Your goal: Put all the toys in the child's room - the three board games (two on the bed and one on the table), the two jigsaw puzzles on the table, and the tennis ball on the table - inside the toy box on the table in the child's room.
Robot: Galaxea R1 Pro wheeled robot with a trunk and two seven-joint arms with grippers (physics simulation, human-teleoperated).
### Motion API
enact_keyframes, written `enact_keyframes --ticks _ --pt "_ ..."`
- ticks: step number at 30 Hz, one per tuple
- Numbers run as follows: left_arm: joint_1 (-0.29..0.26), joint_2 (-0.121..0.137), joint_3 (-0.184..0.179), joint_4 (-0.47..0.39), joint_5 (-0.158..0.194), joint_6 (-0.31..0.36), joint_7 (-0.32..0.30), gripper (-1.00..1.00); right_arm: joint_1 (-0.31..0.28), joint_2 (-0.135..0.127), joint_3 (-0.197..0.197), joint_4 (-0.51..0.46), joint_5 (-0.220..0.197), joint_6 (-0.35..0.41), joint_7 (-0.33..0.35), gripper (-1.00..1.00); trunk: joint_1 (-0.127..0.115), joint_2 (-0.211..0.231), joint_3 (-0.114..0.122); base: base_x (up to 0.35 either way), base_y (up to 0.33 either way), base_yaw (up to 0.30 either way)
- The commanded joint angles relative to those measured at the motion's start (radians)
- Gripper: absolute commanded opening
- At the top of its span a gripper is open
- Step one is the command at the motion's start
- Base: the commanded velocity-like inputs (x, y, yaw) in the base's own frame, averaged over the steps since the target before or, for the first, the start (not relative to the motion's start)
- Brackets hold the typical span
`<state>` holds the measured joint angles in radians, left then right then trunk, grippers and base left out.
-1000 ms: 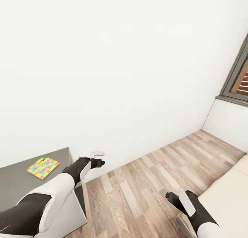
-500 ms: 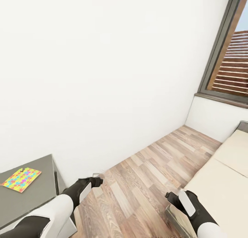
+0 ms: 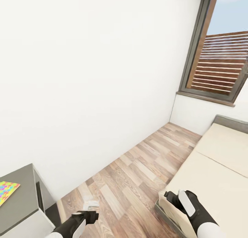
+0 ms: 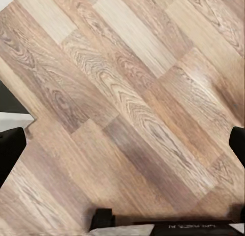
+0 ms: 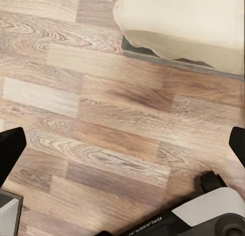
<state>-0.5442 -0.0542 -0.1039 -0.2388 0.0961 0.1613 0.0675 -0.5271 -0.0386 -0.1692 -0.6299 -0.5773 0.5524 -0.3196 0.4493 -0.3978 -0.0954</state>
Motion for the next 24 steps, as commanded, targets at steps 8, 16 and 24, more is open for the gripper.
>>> enact_keyframes --ticks 8,16,24 --pt "0.129 0.007 -0.011 -0.002 0.007 -0.094 0.006 1.00 -0.001 0.000 0.000 -0.002 -0.010 0.003 -0.005 1.00 0.001 -0.002 0.002 0.000 0.000 -0.280" --pt "0.200 0.012 -0.011 0.000 0.008 -0.223 0.005 1.00 -0.001 0.000 0.002 -0.002 -0.010 0.003 0.000 1.00 0.001 -0.002 0.006 0.000 0.000 -0.278" --pt "0.224 0.013 -0.008 0.039 0.013 -0.283 0.004 1.00 -0.001 0.002 0.003 -0.002 -0.010 0.003 0.002 1.00 0.001 -0.002 0.012 -0.046 0.000 -0.274"
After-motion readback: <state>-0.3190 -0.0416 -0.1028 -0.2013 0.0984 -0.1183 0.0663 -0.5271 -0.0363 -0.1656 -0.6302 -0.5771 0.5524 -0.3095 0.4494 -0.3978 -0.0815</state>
